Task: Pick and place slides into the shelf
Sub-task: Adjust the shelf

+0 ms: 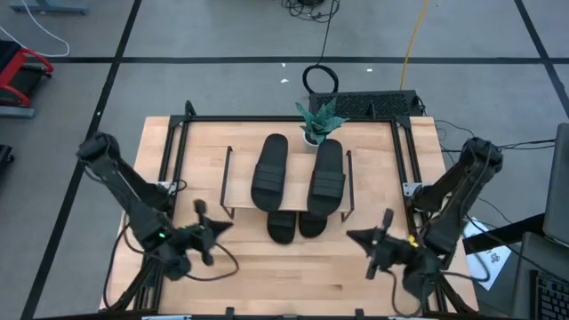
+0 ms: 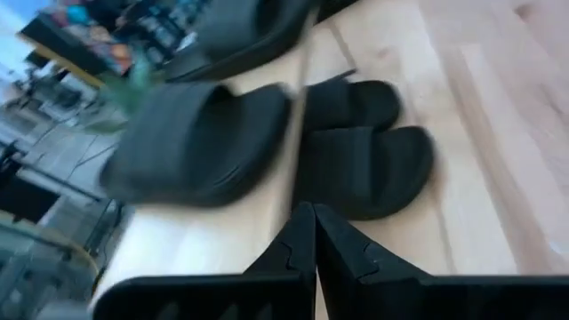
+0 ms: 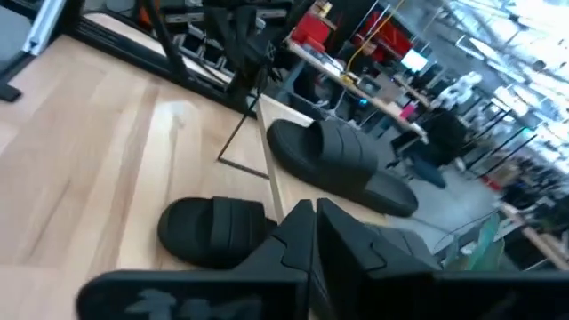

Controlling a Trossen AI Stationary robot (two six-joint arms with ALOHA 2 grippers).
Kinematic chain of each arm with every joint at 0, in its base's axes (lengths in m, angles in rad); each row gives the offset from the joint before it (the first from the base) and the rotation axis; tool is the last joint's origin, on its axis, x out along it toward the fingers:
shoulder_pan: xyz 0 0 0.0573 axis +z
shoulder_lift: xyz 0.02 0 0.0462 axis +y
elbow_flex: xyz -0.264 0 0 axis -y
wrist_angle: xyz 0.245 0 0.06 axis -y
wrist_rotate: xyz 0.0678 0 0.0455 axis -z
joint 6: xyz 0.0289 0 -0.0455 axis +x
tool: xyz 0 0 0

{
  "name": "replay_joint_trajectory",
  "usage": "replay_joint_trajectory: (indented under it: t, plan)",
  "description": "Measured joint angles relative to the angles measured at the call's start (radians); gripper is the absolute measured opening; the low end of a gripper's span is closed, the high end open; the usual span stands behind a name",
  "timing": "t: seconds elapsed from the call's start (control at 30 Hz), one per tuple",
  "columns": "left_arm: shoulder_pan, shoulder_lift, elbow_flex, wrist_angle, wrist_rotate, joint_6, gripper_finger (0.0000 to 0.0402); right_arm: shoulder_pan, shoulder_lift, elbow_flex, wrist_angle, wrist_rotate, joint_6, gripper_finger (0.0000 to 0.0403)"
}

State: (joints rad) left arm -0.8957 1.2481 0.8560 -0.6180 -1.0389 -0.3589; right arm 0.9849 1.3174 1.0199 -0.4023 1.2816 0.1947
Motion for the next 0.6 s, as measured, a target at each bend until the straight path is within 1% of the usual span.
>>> replay_joint_trajectory:
  t: [0.1, 0.17, 0.23, 0.3, 0.37, 0.5, 0.6]
  plan:
    - [-0.05, -0.072, 0.0, -0.175, -0.061, -0.176, 0.0007, 0.021, -0.057, 0.0, -0.179, -0.005, 0.185, 0.0041]
    - [-0.08, -0.109, -0.001, -0.275, -0.082, -0.296, 0.0018, 0.03, -0.086, 0.0, -0.295, -0.034, 0.314, 0.0066]
    - [-0.103, -0.144, -0.01, -0.339, -0.105, -0.402, 0.0034, 0.033, -0.105, 0.0, -0.389, -0.076, 0.437, 0.0094]
    - [-0.114, -0.168, -0.035, -0.371, -0.128, -0.473, 0.0054, 0.032, -0.115, -0.001, -0.474, -0.111, 0.544, 0.0121]
    - [-0.115, -0.19, -0.073, -0.38, -0.13, -0.508, 0.0079, 0.032, -0.118, -0.01, -0.54, -0.134, 0.628, 0.0146]
    - [-0.118, -0.216, -0.132, -0.376, -0.057, -0.529, 0.0135, 0.05, -0.146, -0.033, -0.609, -0.135, 0.766, 0.019]
    - [-0.125, -0.221, -0.166, -0.375, -0.058, -0.599, 0.0178, 0.087, -0.185, -0.08, -0.637, -0.134, 0.872, 0.0205]
